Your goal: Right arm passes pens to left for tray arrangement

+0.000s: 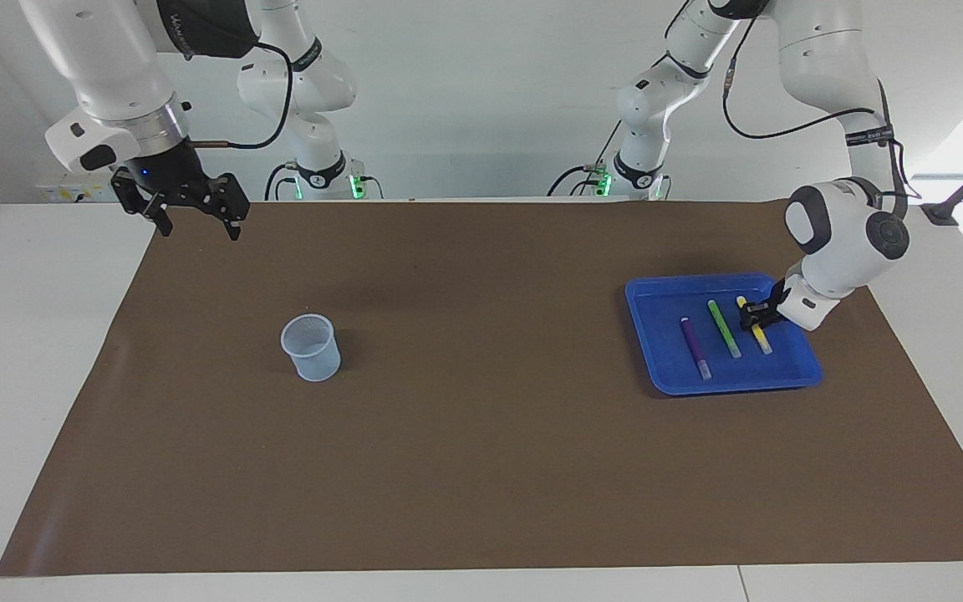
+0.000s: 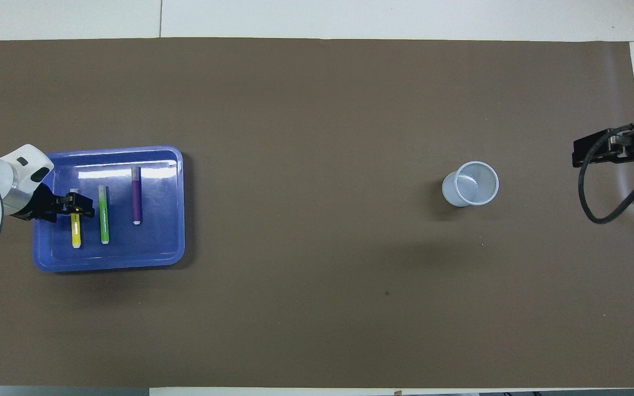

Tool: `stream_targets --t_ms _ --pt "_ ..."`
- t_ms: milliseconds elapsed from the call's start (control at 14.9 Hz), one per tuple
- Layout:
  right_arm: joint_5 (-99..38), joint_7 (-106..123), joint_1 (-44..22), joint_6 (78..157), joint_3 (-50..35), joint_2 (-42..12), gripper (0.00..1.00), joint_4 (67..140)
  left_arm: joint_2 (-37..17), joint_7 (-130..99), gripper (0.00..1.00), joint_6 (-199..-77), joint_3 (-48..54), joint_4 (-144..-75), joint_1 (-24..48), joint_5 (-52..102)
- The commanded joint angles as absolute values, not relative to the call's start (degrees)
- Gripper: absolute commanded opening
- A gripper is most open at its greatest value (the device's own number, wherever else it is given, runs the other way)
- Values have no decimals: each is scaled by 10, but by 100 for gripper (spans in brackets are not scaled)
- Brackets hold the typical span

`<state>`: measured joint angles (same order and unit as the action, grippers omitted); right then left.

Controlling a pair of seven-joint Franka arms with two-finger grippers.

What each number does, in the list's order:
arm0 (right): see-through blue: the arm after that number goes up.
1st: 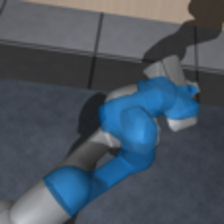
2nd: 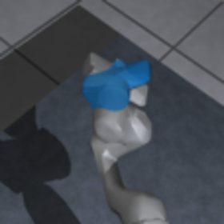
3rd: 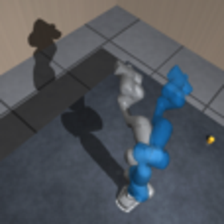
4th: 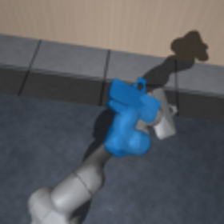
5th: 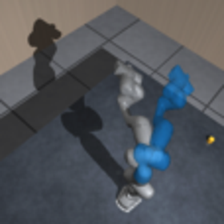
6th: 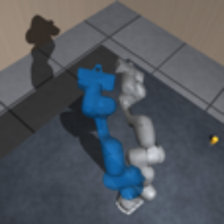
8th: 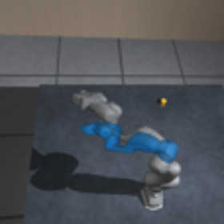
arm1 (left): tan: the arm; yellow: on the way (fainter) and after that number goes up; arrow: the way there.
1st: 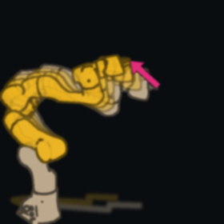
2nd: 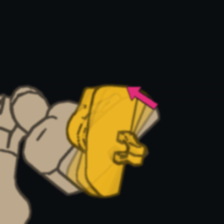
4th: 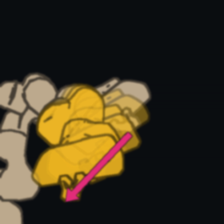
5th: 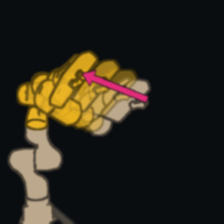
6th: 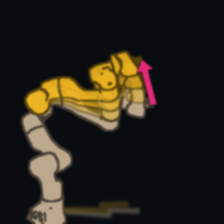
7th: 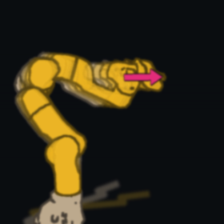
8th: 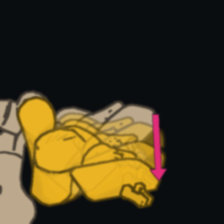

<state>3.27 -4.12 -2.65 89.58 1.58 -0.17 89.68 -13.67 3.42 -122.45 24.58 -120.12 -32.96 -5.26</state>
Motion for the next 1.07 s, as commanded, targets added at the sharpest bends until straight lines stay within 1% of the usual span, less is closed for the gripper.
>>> stream_targets --t_ms 0,201,402,604,805,1006 --pt "26 -34 -21 895 2 4 100 899 -126 29 100 -1198 250 -1187 -335 -61" --pt "24 -34 -20 894 1 1 100 895 -127 29 100 -1111 253 -1114 -326 -55" --pt "22 -34 -20 889 2 0 100 893 -122 27 100 -1043 254 -1049 -287 -54" --pt "-11 -38 -20 888 8 1 100 892 -110 19 100 -987 255 -994 -245 -54" --pt "-11 -39 -20 888 9 3 100 893 -79 -53 100 -955 266 -976 -229 -52" --pt "-8 -38 -20 885 9 3 100 893 -27 -60 100 -902 266 -976 -213 -21"
